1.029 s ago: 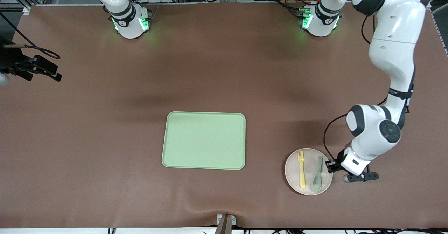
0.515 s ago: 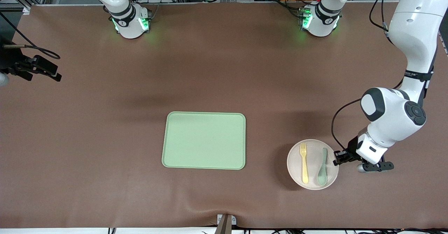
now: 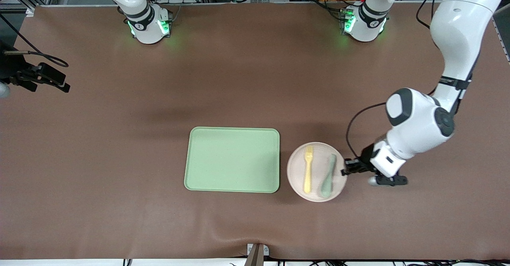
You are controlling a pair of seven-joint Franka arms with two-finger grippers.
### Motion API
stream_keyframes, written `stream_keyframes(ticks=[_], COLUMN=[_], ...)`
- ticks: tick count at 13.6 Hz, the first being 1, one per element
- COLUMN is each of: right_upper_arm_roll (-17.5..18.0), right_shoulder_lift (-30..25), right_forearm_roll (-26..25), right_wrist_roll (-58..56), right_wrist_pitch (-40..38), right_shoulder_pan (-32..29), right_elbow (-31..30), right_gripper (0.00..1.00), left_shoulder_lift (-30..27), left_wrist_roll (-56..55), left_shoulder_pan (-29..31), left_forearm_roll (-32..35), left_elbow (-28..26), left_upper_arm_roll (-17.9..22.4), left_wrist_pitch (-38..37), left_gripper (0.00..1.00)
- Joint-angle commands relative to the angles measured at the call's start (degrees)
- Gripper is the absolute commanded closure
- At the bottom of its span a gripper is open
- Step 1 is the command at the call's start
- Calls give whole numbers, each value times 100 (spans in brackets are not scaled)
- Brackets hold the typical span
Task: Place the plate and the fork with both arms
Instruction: 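Carry the plate with the left gripper onto the green tray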
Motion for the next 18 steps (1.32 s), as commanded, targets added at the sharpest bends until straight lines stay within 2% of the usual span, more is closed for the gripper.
stream_keyframes(ticks=[1, 3, 7, 9, 13, 18], right_upper_arm_roll=[15, 15, 6, 6, 6, 6], right_shoulder_lift=[39, 39, 57, 180, 303, 549], right_forearm_roll=[19, 19, 2, -16, -7, 10], right_wrist_roll=[19, 19, -8, 1, 10, 19], right_wrist_pitch=[-77, -95, -95, -86, -103, -60], right_shoulder_pan=[-21, -21, -30, -38, -47, -91], right_elbow=[89, 89, 80, 89, 28, 36], right_gripper=[0, 0, 0, 0, 0, 0], left_shoulder_lift=[202, 344, 563, 748, 1231, 1557], left_wrist_roll=[-728, -1098, -1845, -1961, -1988, -2076], left_shoulder_pan=[-714, -1250, -2822, -3299, -3563, -3898], left_forearm_roll=[-39, -39, -57, -83, -92, -65], left_elbow=[363, 583, 925, 1101, 1550, 1559], left_upper_arm_roll=[48, 301, 1645, 2077, 2158, 2289], left_wrist_pitch=[-47, -21, 242, 391, 629, 1024], left_gripper=[100, 100, 100, 100, 100, 100])
